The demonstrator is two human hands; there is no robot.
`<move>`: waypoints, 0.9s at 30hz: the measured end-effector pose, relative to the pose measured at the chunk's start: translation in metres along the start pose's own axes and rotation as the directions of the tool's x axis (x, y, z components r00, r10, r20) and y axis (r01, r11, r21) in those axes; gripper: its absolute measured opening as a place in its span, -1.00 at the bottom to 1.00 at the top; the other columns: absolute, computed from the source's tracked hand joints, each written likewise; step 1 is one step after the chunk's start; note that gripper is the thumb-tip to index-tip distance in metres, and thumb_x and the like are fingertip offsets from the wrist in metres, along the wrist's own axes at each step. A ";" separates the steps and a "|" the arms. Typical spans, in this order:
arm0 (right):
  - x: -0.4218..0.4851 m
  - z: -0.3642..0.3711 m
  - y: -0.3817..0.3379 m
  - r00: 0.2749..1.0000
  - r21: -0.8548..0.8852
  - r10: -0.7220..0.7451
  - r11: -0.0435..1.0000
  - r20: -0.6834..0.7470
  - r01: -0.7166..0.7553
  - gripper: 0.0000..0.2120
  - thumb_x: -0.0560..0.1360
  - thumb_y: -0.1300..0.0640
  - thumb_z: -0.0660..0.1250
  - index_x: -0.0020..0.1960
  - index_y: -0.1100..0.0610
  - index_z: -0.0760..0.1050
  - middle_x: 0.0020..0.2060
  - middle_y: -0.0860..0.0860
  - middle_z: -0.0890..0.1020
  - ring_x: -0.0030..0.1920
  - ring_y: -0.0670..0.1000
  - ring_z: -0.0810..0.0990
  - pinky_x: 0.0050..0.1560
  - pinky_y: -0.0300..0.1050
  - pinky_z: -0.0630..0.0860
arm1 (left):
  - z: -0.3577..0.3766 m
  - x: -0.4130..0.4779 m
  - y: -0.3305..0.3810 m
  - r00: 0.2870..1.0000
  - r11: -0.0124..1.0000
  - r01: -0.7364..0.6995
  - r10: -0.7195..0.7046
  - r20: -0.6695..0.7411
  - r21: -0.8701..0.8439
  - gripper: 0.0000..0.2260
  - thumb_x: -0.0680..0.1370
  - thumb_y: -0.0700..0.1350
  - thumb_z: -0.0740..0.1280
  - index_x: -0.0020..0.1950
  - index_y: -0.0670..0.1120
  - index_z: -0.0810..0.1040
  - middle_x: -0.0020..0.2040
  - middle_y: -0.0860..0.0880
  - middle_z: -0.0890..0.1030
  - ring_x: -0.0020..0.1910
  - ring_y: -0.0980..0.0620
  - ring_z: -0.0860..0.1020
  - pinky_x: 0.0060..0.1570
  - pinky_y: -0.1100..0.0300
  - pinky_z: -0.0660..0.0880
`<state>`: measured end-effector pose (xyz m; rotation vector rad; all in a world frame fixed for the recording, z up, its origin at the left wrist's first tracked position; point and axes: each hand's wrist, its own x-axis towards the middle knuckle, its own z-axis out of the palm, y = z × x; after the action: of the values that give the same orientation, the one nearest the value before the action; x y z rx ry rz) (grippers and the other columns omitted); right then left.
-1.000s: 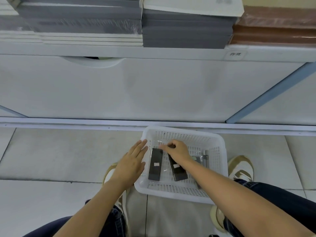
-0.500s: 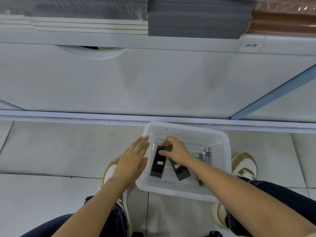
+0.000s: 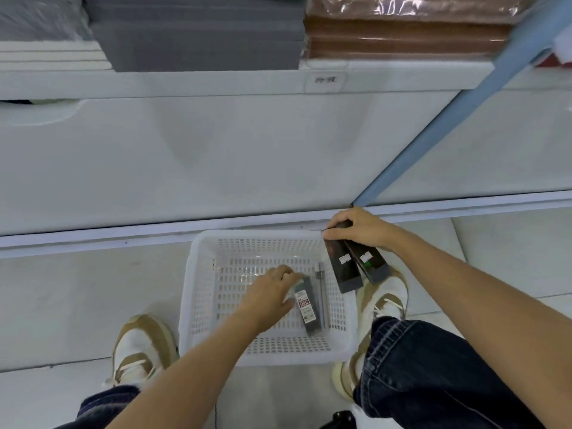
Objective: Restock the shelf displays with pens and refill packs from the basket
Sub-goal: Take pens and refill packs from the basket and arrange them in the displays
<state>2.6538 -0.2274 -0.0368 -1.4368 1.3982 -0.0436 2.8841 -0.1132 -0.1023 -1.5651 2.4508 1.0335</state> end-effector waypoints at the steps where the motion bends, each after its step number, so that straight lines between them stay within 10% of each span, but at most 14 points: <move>1: -0.001 0.003 0.008 1.000 0.015 0.000 1.000 -0.029 0.000 -0.83 0.44 -0.10 0.45 -0.06 -0.03 0.65 -0.11 -0.06 0.67 -0.05 -0.05 0.63 -0.04 -0.21 0.52 | 0.006 0.008 0.004 0.999 0.998 -0.040 0.039 0.037 0.044 -0.48 0.59 -0.03 0.28 0.53 0.06 0.21 0.52 -0.02 0.25 0.44 -0.05 0.27 0.38 0.03 0.31; 8: 0.001 0.019 0.027 0.993 0.107 -0.044 0.993 -0.108 0.055 -0.85 0.47 -0.03 0.43 -0.04 0.03 0.65 -0.15 -0.05 0.67 -0.14 -0.12 0.63 -0.14 -0.28 0.50 | 0.023 0.037 0.008 0.988 0.970 -0.123 0.100 0.118 0.211 -0.37 0.50 0.00 0.42 0.51 -0.02 0.24 0.36 -0.06 0.31 0.28 -0.05 0.32 0.27 0.12 0.35; 18: 0.000 0.019 0.021 0.992 0.131 -0.021 0.991 -0.120 0.037 -0.96 0.45 -0.07 0.44 -0.14 -0.14 0.63 -0.22 -0.17 0.66 -0.21 -0.27 0.61 -0.25 -0.44 0.43 | 0.004 0.027 -0.004 0.972 0.998 0.000 -0.016 0.235 0.068 -0.73 0.42 -0.01 0.51 -0.13 -0.02 0.43 -0.09 0.00 0.53 -0.11 -0.01 0.48 -0.12 0.15 0.44; 24: -0.008 0.021 0.003 0.998 0.104 -0.044 0.993 -0.054 0.049 -0.88 0.45 -0.13 0.43 -0.10 -0.11 0.65 -0.19 -0.17 0.66 -0.17 -0.24 0.59 -0.12 -0.31 0.41 | -0.028 -0.007 -0.026 0.963 0.950 0.213 -0.165 0.212 -0.227 -0.83 0.53 0.01 0.42 0.03 -0.04 0.58 -0.12 0.02 0.57 -0.15 0.05 0.51 -0.14 0.22 0.43; 27: -0.015 0.027 -0.021 0.996 0.161 -0.079 0.983 -0.044 0.085 -0.85 0.43 -0.16 0.44 -0.09 -0.12 0.66 -0.17 -0.14 0.68 -0.14 -0.20 0.63 -0.14 -0.37 0.46 | -0.054 -0.029 -0.024 0.955 0.679 0.296 -0.200 0.219 -0.671 -0.82 0.59 -0.11 0.34 0.07 -0.21 0.47 -0.10 -0.04 0.69 -0.16 0.02 0.65 -0.17 0.19 0.58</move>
<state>2.6816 -0.2049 -0.0249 -1.3625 1.3330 -0.2333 2.9339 -0.1270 -0.0613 -1.8423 1.7391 2.0841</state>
